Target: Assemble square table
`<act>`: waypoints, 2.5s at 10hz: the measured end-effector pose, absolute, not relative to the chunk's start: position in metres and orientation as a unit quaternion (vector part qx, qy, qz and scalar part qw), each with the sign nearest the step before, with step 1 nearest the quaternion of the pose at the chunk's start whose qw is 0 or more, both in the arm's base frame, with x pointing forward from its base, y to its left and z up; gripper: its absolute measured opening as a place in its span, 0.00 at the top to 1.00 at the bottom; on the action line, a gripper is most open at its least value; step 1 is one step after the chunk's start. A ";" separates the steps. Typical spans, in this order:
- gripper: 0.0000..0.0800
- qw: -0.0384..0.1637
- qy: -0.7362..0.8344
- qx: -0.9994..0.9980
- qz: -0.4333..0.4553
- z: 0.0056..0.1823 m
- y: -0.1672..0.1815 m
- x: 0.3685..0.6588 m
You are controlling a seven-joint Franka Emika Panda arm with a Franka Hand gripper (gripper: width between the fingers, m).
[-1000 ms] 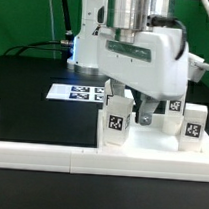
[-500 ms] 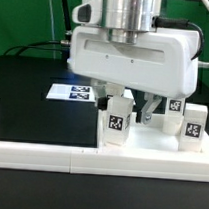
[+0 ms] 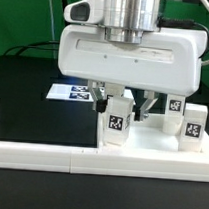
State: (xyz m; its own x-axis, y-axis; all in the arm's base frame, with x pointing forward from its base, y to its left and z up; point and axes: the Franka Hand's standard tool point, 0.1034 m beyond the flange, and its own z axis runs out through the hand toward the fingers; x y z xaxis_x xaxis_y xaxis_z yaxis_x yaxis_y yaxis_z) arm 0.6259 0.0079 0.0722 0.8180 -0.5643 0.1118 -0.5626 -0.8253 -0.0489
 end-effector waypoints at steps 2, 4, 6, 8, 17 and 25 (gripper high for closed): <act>0.64 0.010 0.363 -0.930 -0.060 0.072 0.007 0.625; 0.64 0.014 0.428 -0.902 -0.059 0.071 0.006 0.625; 0.64 0.029 0.536 -0.842 -0.053 0.071 0.002 0.625; 0.64 0.038 0.653 -0.755 -0.036 0.070 0.002 0.624; 0.39 0.105 0.805 -0.584 -0.003 0.073 0.011 0.625; 0.19 0.070 0.420 -0.903 -0.058 0.070 0.010 0.625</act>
Offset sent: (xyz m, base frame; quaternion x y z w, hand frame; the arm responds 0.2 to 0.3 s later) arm 0.0000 0.0000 0.0000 0.0000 0.0000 0.1938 0.9810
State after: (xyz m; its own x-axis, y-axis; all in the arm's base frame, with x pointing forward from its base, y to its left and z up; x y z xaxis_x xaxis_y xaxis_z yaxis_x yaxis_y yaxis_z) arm 0.6255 0.0098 0.0697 0.6404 -0.7667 0.0464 -0.7503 -0.6373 -0.1756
